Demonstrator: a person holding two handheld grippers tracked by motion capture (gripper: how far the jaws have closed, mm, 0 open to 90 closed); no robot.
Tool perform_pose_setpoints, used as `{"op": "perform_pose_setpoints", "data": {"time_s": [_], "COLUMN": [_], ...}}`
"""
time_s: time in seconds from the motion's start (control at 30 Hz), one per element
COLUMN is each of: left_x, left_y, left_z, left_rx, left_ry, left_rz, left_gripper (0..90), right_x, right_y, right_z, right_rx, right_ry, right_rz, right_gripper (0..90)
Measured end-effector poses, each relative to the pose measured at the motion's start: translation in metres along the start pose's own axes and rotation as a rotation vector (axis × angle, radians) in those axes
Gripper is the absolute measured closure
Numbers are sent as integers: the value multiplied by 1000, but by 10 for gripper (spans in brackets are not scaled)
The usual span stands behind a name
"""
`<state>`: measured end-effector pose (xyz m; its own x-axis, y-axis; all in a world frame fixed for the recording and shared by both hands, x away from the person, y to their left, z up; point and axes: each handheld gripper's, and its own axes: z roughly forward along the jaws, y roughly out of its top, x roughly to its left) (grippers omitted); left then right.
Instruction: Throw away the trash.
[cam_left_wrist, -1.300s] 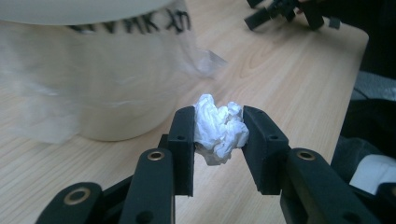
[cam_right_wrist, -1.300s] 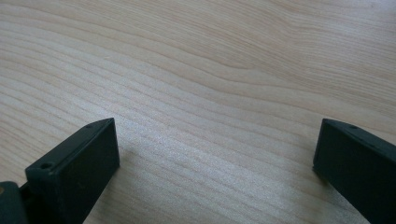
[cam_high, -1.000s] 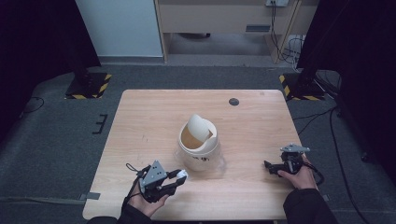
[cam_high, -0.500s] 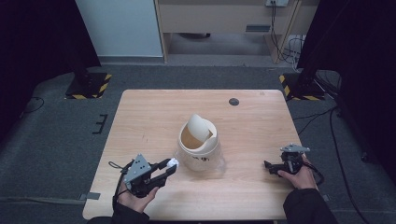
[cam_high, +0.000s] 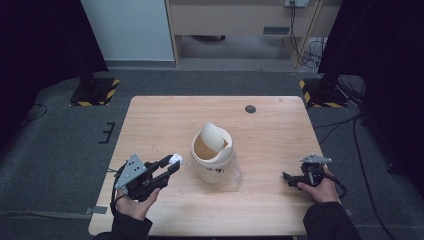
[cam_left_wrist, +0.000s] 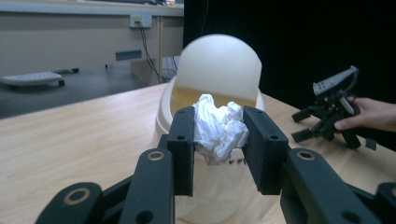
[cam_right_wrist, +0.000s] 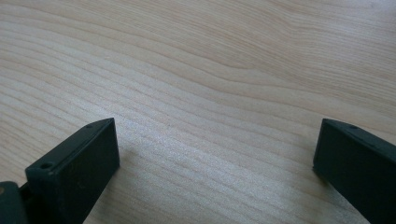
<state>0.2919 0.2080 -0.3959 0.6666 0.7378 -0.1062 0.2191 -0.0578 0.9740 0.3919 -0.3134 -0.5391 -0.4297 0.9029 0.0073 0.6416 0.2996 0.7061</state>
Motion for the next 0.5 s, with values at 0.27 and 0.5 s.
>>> {"op": "perform_pose_setpoints", "data": {"time_s": [0.27, 0.5], "left_x": [9, 10], "left_y": [17, 24], "left_z": [11, 26], "left_rx": [-39, -45], "left_ry": [4, -8], "left_rz": [17, 32], "left_gripper": [650, 650], "right_x": [0, 0], "right_y": [0, 0], "right_z": [0, 0], "right_rx": [0, 0], "right_ry": [0, 1], "right_rz": [0, 1], "right_gripper": [6, 6]}}
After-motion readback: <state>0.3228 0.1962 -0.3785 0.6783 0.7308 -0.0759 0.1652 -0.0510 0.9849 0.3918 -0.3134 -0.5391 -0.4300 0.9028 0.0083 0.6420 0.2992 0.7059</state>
